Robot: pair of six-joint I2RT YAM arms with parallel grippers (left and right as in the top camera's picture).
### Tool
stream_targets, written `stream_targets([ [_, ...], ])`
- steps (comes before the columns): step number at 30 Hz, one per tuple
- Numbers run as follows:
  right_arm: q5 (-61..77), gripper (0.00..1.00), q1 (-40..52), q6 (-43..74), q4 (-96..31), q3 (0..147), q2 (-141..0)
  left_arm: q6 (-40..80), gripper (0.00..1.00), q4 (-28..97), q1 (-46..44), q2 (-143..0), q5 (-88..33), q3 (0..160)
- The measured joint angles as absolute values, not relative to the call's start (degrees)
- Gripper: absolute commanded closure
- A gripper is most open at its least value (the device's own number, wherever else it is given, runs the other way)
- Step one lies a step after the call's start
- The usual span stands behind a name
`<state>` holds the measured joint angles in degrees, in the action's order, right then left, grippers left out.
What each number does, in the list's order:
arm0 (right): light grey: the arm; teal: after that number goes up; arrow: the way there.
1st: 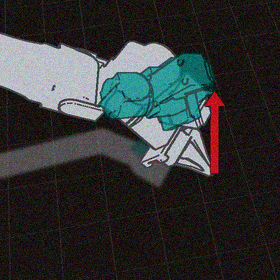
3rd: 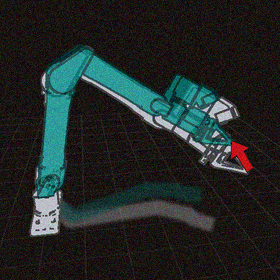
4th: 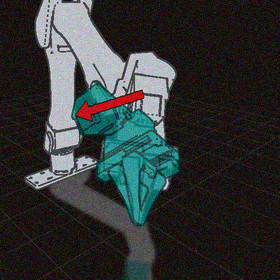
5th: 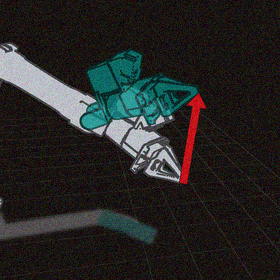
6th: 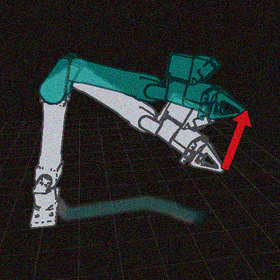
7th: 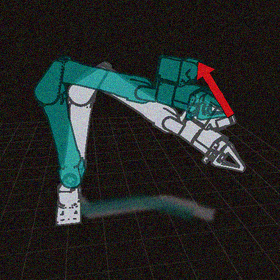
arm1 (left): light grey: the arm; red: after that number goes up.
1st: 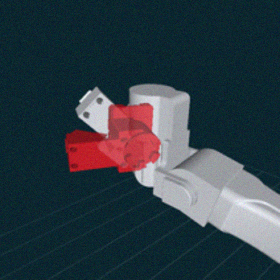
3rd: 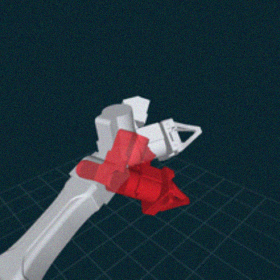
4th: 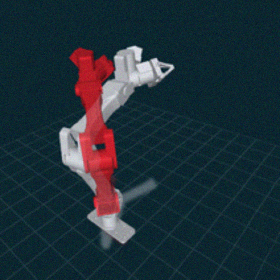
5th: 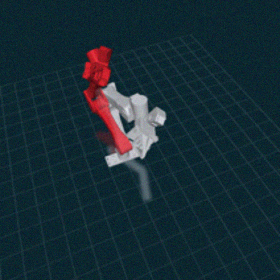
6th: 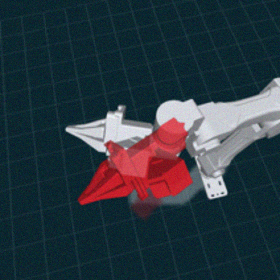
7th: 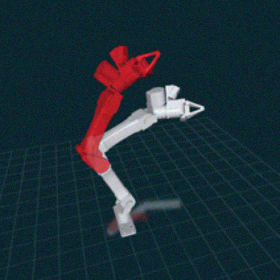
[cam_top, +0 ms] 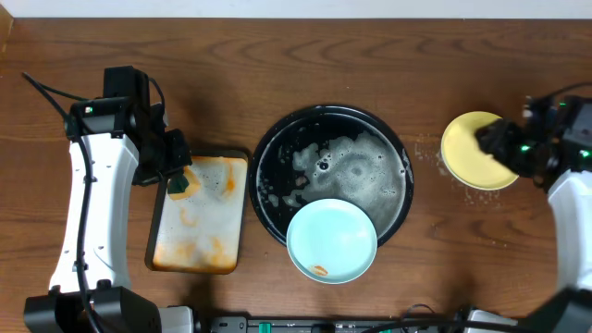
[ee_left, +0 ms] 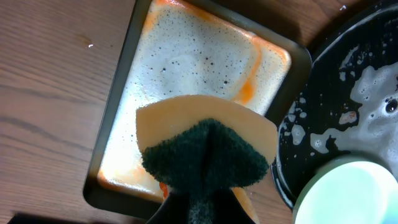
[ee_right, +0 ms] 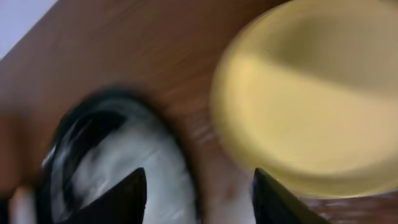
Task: Clean dirty plates on tray and stack at the side
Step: 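Set the yellow plate onto the pale green plate and release, then reach the right gripper to the pale blue-green plate's rim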
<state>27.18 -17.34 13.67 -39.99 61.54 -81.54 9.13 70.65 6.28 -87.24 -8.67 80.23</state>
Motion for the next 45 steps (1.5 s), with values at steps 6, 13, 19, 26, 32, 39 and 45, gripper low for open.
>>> stream_targets([
  [6, 28.8, 0.53, 1.1, 10.7, -52.1, 61.8, -80.7, 9.1, 0.91, 70.6, 6.3, -87.2, -8.6, 80.2],
  [13, 21.0, 0.56, 20.2, 10.0, -57.9, 61.6, -85.0, 9.1, 0.92, 70.7, 6.3, -87.2, -8.7, 80.2],
  [19, 14.4, 0.53, 28.5, 12.3, -59.0, 61.1, -90.4, 9.1, 0.92, 70.7, 6.3, -87.2, -8.7, 80.2],
  [26, 10.5, 0.67, 29.6, 14.6, -59.1, 59.3, -96.7, 9.1, 0.92, 70.7, 6.3, -87.2, -8.7, 80.2],
  [32, 11.2, 0.86, 29.7, 15.0, -58.8, 59.2, -97.9, 9.1, 0.92, 70.7, 6.3, -87.2, -8.7, 80.2],
  [39, 9.8, 0.99, 29.5, 15.6, -54.8, 59.2, -97.9, 9.1, 0.92, 70.7, 6.3, -87.2, -8.7, 80.2],
  [45, 7.1, 0.99, 26.8, 16.1, -46.9, 59.1, -97.9, 9.1, 0.92, 70.7, 6.3, -87.2, -8.7, 80.2],
])
